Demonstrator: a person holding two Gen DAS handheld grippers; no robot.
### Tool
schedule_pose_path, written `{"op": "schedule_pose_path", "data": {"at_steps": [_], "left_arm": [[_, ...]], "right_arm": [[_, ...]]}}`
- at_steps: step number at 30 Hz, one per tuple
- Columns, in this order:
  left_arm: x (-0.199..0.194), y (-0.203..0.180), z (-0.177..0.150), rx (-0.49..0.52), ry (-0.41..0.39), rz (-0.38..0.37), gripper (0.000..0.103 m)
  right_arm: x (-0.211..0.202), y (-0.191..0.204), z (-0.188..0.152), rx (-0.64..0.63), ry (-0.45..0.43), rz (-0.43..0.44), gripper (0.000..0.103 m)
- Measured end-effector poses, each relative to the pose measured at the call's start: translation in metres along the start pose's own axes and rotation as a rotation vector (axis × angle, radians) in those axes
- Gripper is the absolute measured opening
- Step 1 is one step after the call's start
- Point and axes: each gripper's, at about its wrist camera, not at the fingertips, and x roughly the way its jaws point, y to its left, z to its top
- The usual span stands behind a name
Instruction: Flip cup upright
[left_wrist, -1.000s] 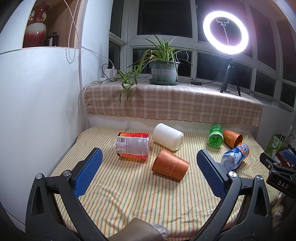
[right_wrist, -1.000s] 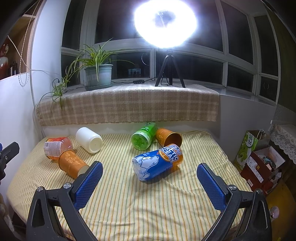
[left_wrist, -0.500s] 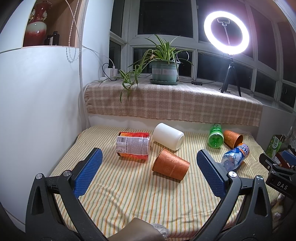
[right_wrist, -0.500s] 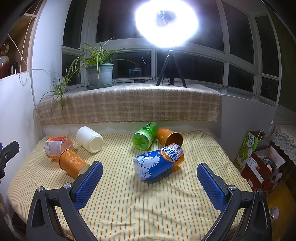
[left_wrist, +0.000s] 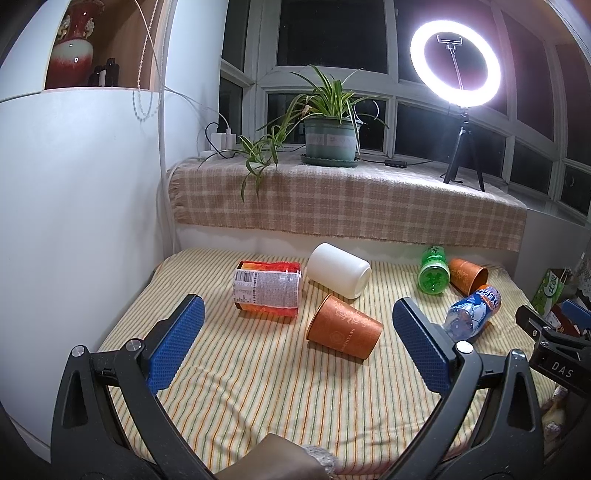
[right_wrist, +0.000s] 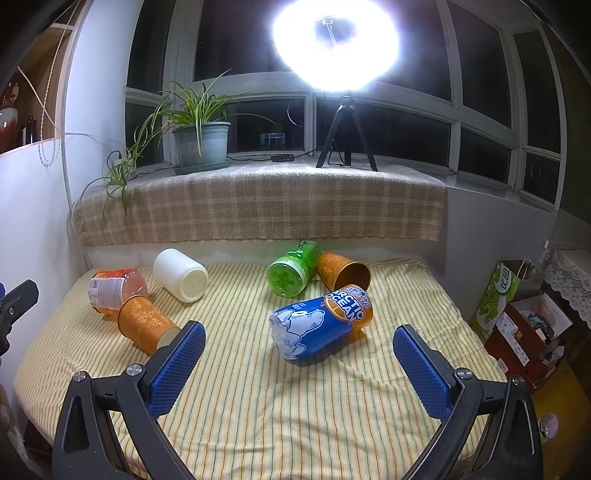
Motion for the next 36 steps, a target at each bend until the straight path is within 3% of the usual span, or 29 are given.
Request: {"op": "schedule_pose_path", "data": {"at_steps": [14,24,36], "left_arm": [[0.018,0.014,-0.002,-0.018,0.022,0.029,0.103],[0.029,0.034,-0.002,-0.015,0.061,0.063,0.103],[0.039,0.078,-0.019,-0.054,0.156,0.142,0.103]], "right_arm": [[0.029,0.022,0.014,-0.051,0.050,0.094,0.103],[0.086,0.039,0.032,-0.048,0.157,0.214,0.103],[0.180,0.114,0.077,-0.293,0.292,0.362,0.103]]}}
